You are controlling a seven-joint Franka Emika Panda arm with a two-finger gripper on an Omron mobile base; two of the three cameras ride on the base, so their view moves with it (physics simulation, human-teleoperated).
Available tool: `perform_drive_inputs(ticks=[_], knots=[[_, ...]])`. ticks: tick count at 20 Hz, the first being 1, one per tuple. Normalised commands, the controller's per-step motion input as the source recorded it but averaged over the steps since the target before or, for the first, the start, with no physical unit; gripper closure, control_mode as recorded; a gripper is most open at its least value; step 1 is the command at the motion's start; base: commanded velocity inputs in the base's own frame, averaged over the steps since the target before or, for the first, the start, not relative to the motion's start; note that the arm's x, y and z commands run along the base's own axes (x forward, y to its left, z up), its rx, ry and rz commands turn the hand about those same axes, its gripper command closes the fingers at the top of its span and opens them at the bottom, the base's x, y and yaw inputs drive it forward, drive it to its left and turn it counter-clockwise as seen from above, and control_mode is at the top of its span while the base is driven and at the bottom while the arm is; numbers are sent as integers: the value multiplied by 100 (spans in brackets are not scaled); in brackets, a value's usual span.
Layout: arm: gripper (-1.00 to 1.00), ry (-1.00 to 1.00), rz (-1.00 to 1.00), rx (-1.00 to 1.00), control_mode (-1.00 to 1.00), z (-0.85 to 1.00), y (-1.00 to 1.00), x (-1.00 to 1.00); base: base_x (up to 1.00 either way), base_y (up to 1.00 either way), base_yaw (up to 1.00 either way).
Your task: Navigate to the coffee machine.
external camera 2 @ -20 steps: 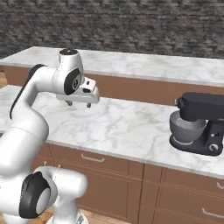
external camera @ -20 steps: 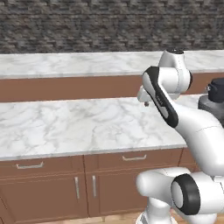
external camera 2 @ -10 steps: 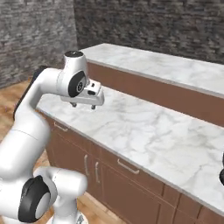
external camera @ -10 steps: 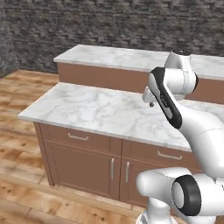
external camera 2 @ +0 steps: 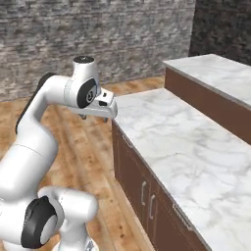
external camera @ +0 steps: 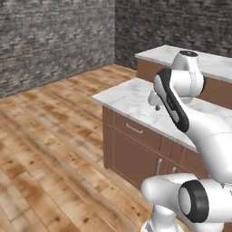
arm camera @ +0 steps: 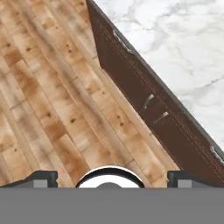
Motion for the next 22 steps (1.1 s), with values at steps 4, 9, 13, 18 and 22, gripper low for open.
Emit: perform_drive_inputs(ticks=[4, 9, 13, 18, 22], knots=[[-100, 0, 0, 0, 100, 0, 0, 0, -22, -33, 75], [-100, 0, 0, 0, 100, 0, 0, 0, -13, -30, 73], [-100, 0, 0, 0, 100, 0, 0, 0, -1, -21, 72], [-100, 0, 0, 0, 100, 0, 0, 0, 0, -29, 69], [-100, 0, 0, 0, 100, 0, 0, 0, 0, -38, 65]])
